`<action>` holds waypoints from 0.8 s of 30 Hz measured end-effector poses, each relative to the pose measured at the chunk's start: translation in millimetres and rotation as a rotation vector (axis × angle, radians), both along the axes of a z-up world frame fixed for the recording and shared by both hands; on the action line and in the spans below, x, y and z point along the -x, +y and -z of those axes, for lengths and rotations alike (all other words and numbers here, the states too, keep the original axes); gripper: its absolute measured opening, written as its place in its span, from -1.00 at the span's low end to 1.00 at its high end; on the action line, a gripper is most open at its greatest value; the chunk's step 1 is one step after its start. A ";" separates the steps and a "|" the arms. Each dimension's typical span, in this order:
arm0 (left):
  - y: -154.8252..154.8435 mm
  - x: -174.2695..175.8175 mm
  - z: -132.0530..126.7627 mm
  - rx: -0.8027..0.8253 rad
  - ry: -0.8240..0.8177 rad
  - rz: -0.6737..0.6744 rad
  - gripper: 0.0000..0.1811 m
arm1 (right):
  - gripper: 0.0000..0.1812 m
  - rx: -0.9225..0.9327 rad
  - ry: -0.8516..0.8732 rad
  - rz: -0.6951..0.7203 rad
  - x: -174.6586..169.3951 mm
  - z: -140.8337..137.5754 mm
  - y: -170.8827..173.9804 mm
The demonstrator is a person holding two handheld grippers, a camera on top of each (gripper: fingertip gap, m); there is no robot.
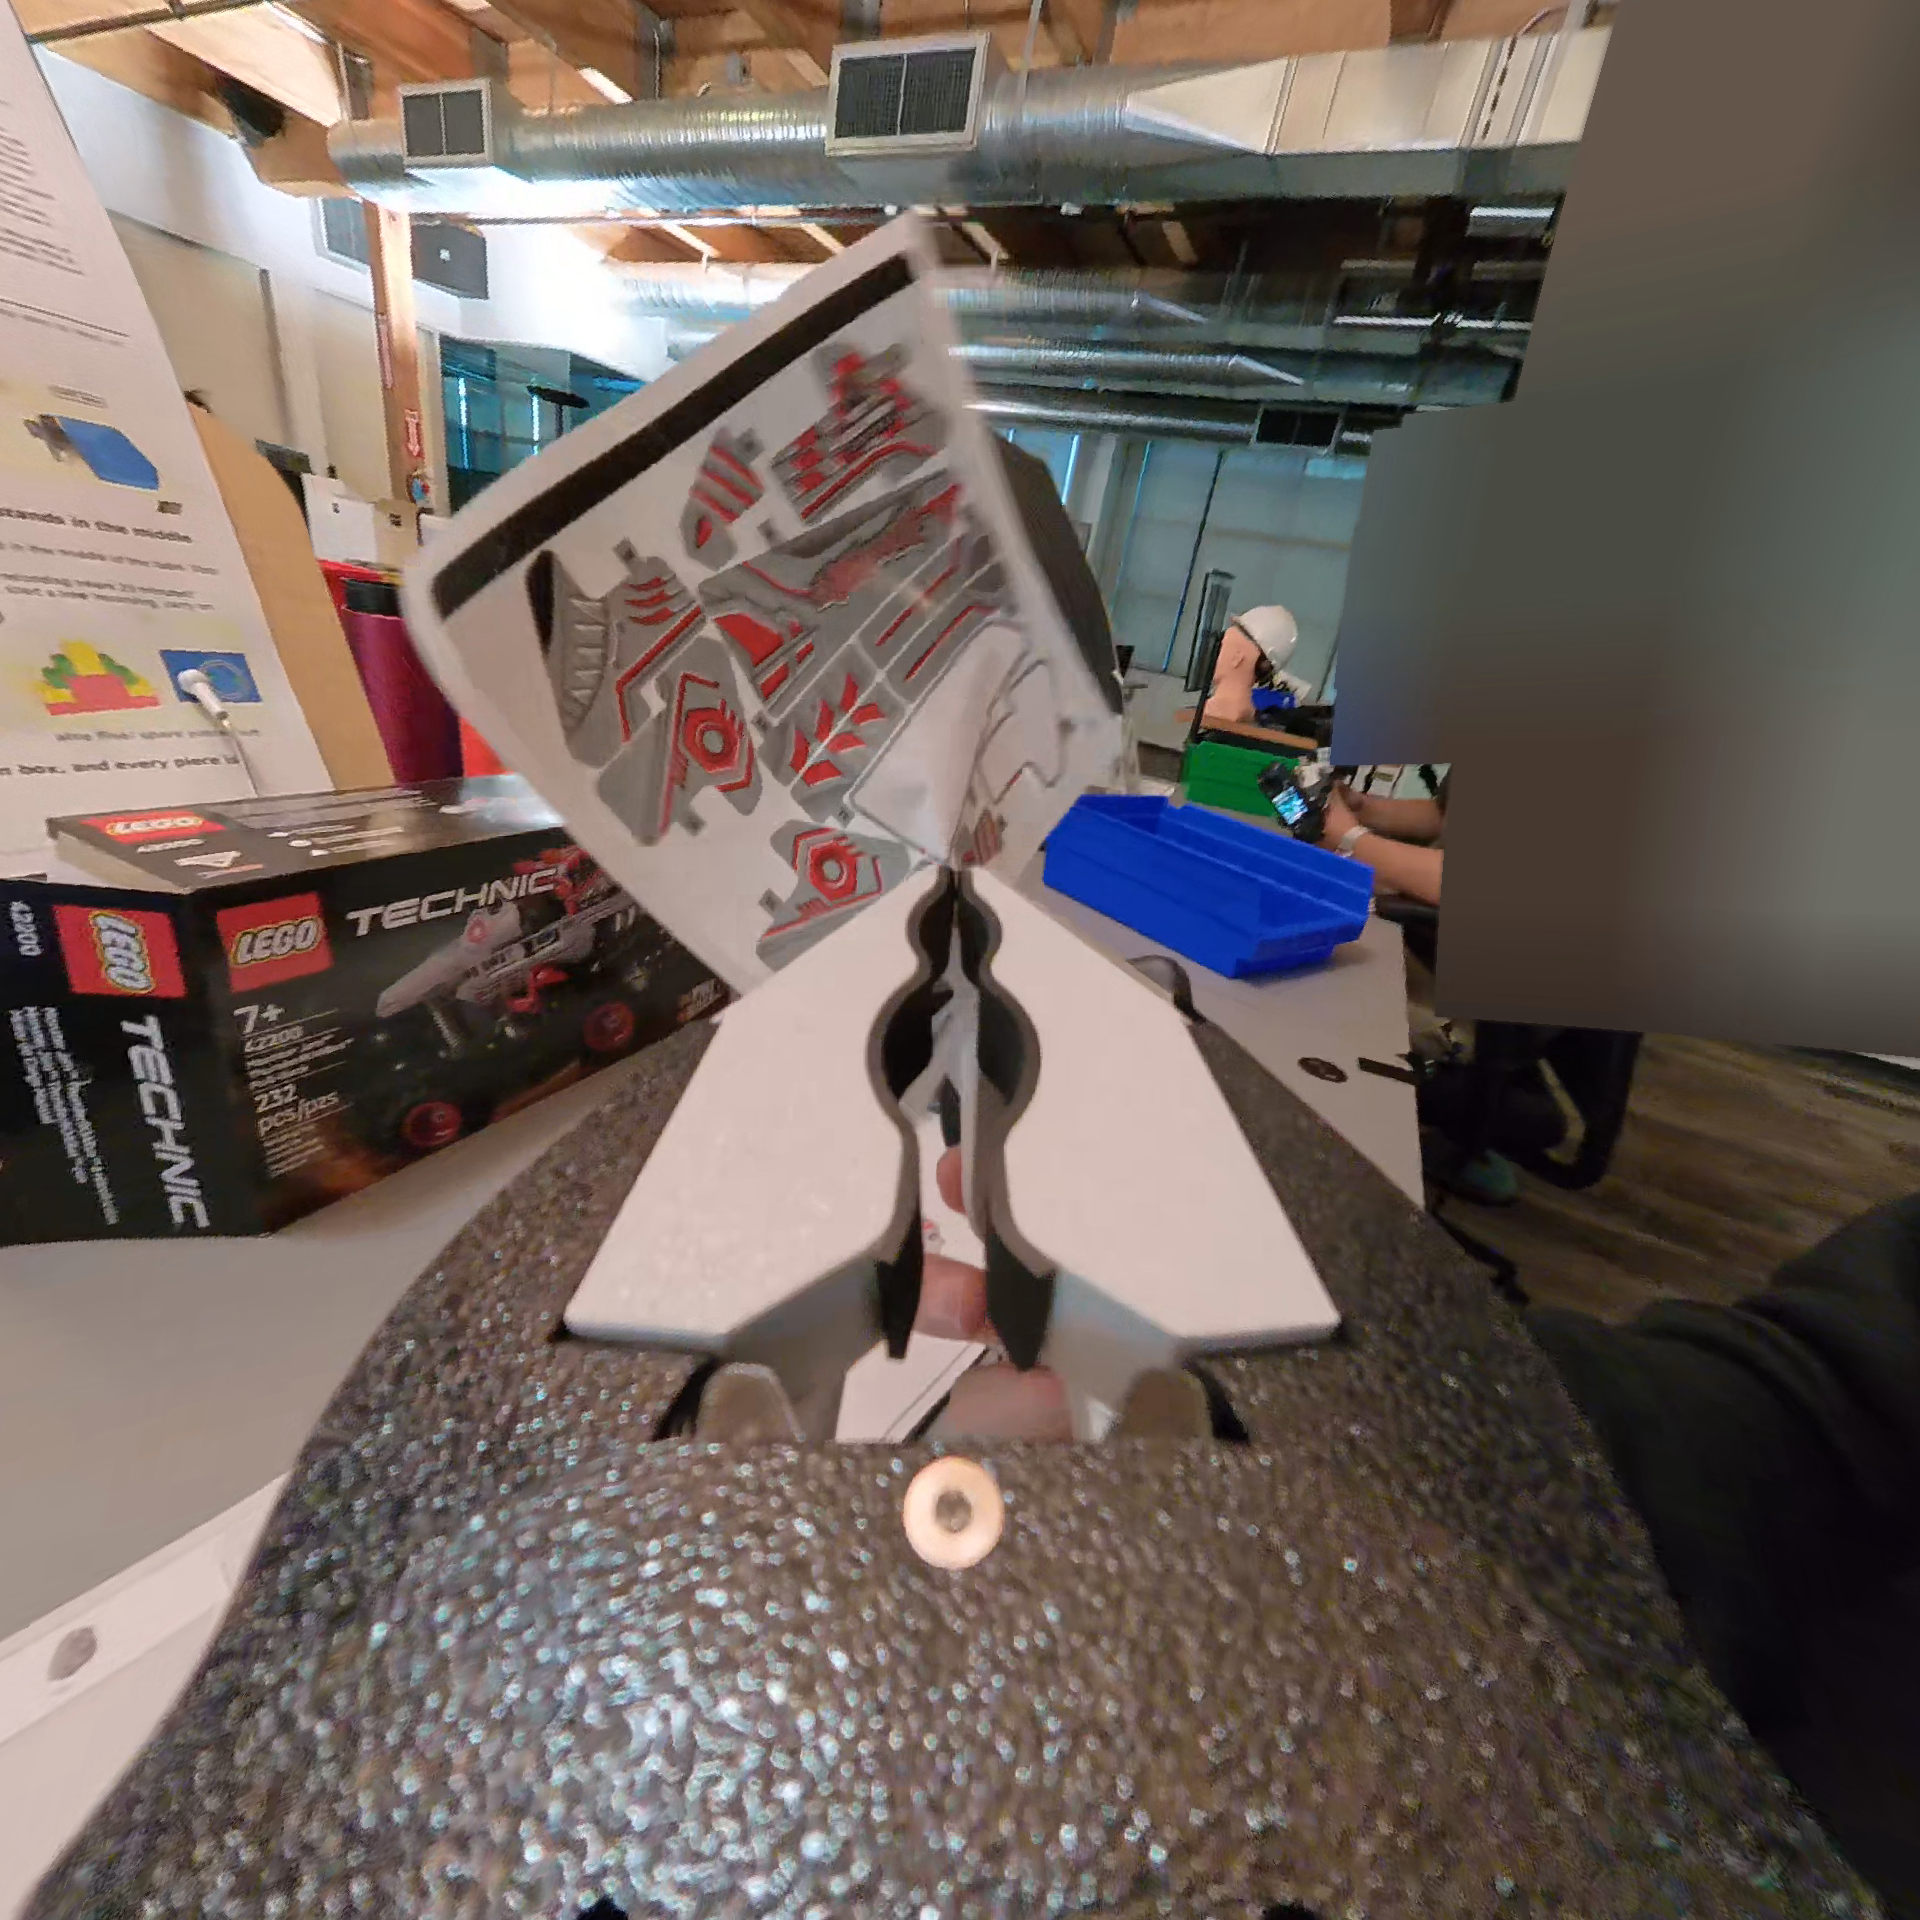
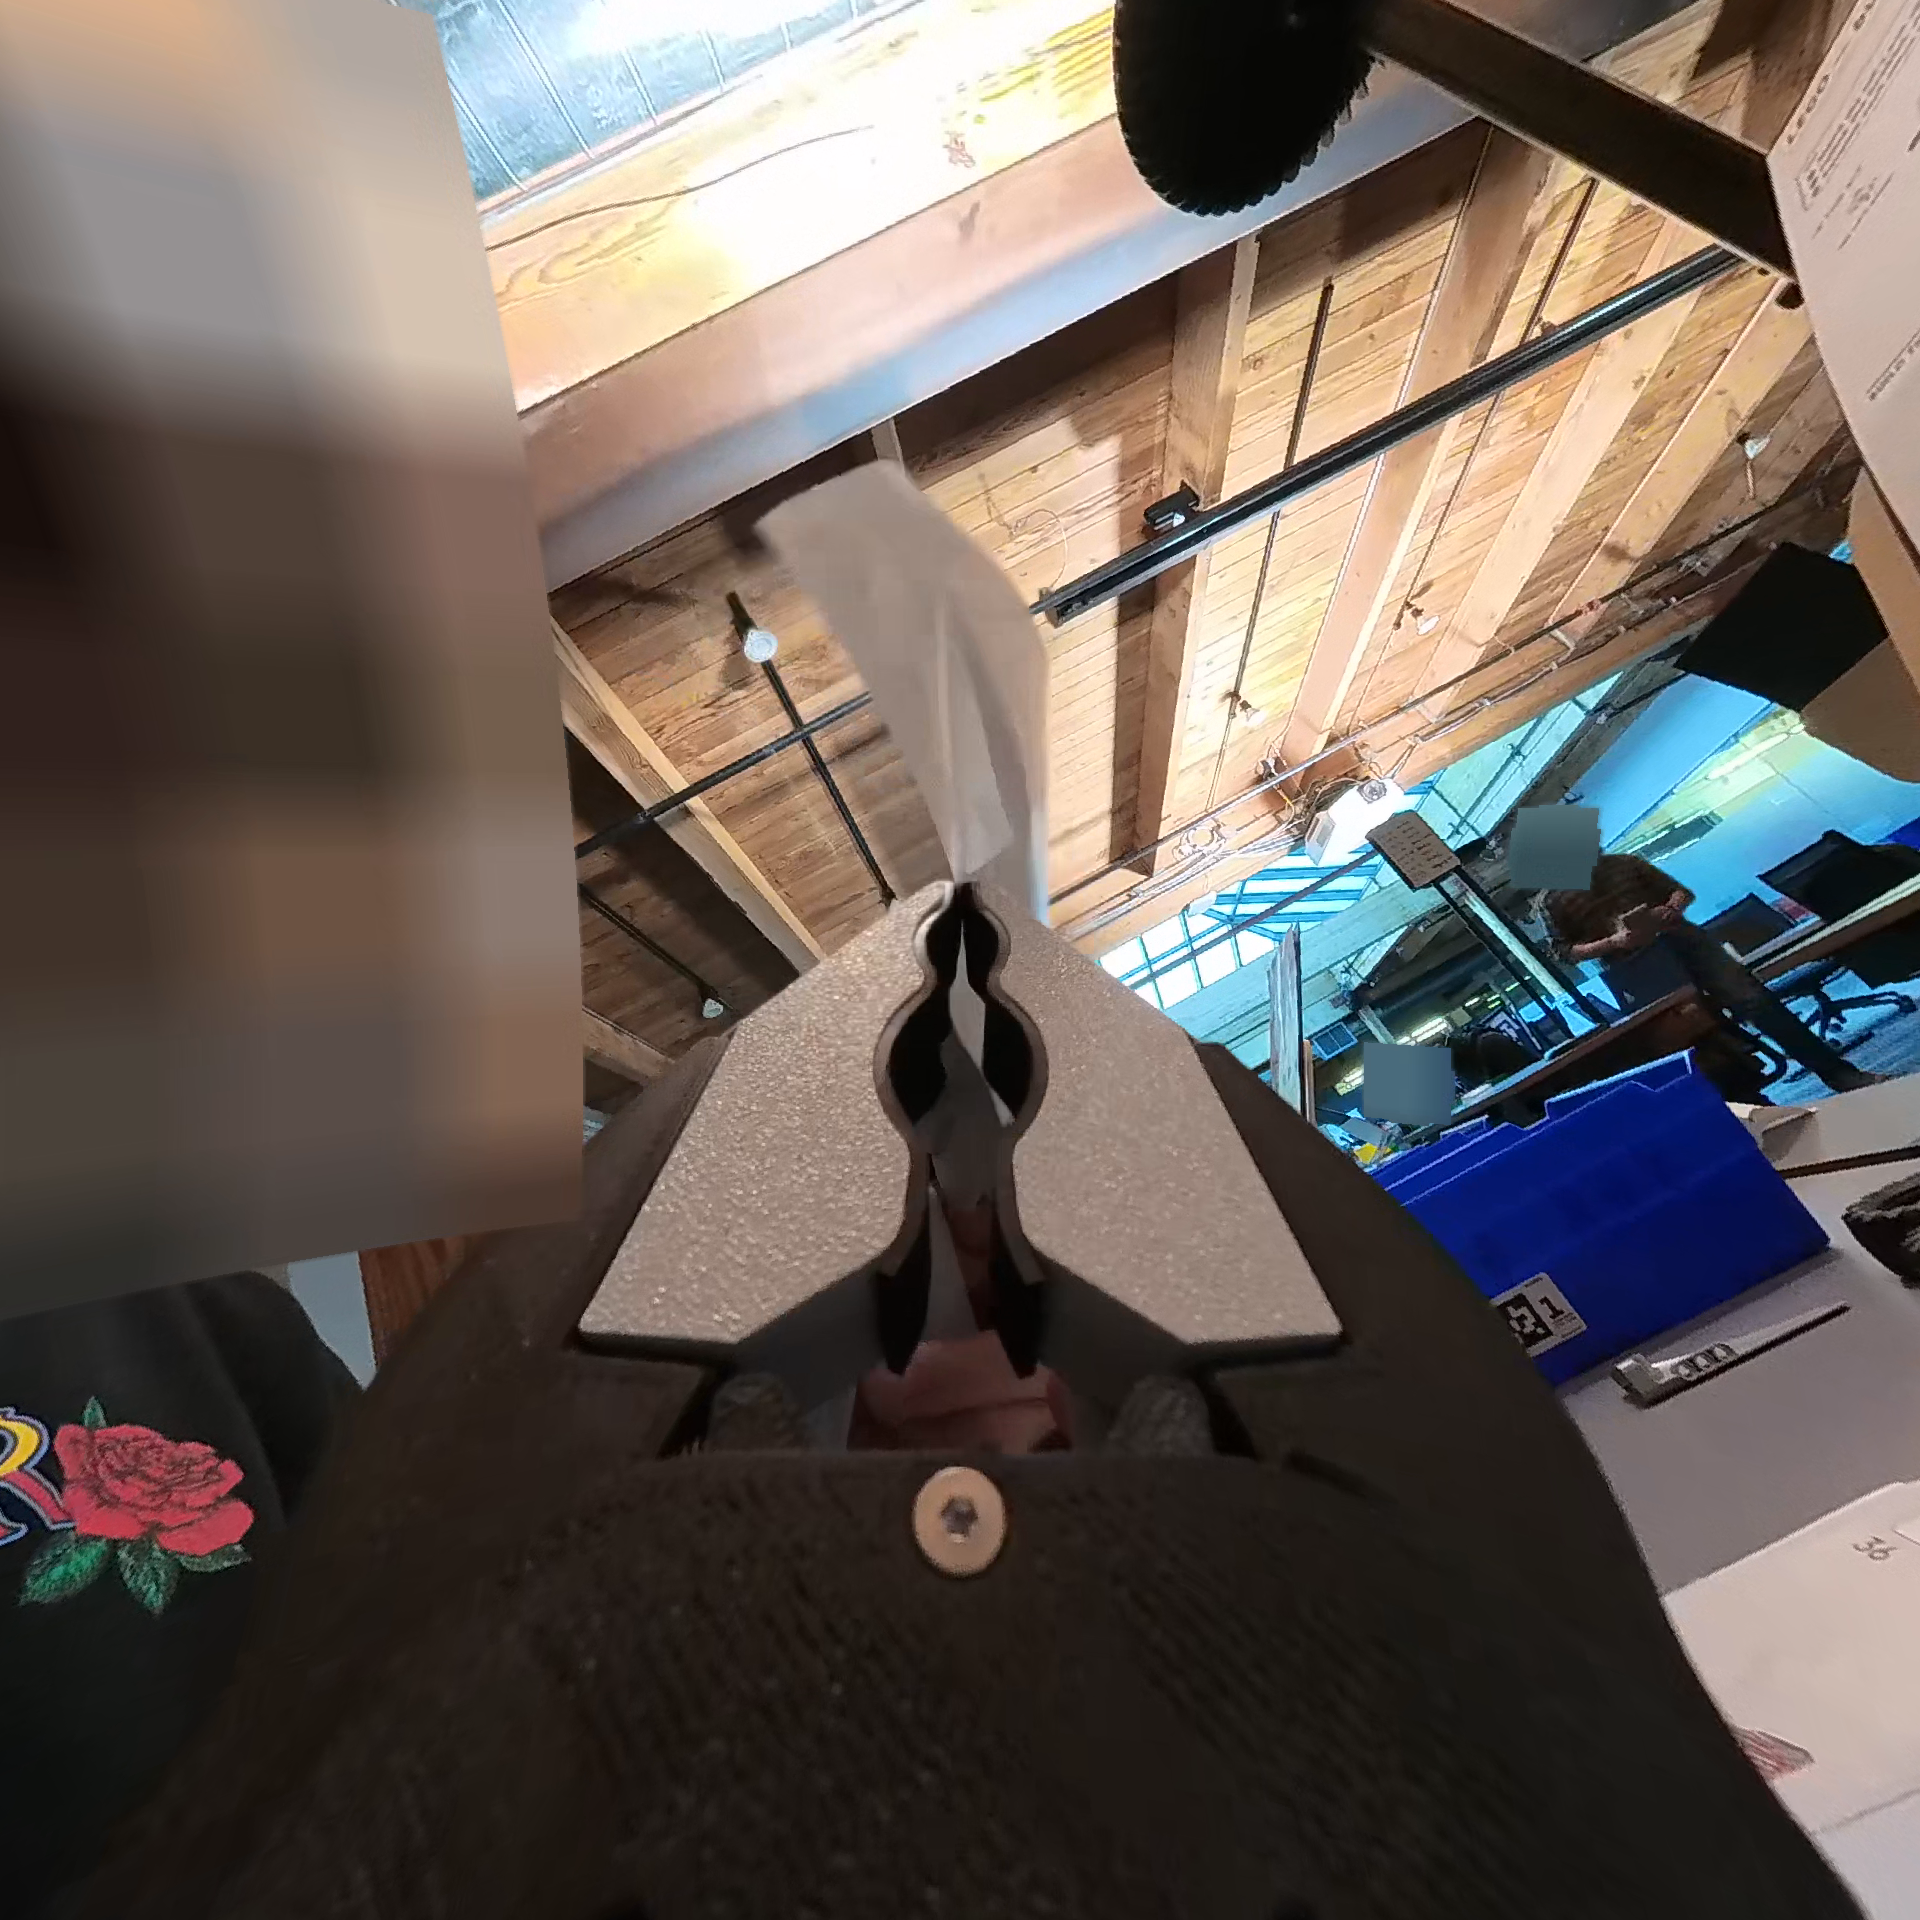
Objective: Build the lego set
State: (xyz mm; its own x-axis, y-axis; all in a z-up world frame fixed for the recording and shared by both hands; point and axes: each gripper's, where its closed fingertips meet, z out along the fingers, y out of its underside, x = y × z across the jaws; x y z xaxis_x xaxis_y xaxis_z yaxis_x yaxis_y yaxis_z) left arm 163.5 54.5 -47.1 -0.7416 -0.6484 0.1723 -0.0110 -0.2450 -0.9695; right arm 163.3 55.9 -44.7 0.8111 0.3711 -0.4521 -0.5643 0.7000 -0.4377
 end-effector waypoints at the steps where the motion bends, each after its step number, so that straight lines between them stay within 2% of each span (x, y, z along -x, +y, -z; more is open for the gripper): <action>1: 0.1 -0.3 0.2 -0.007 -0.001 -0.005 -1.00 | -1.00 0.001 0.004 0.003 -0.3 0.2 0.3; 17: 7.4 -5.2 1.5 -0.166 -0.068 -0.173 -1.00 | -1.00 0.019 0.018 0.086 -7.6 0.6 -5.2; 24: 9.7 -7.0 8.9 -0.019 0.023 -0.157 -1.00 | -1.00 0.068 -0.025 0.264 -13.8 -0.4 -15.1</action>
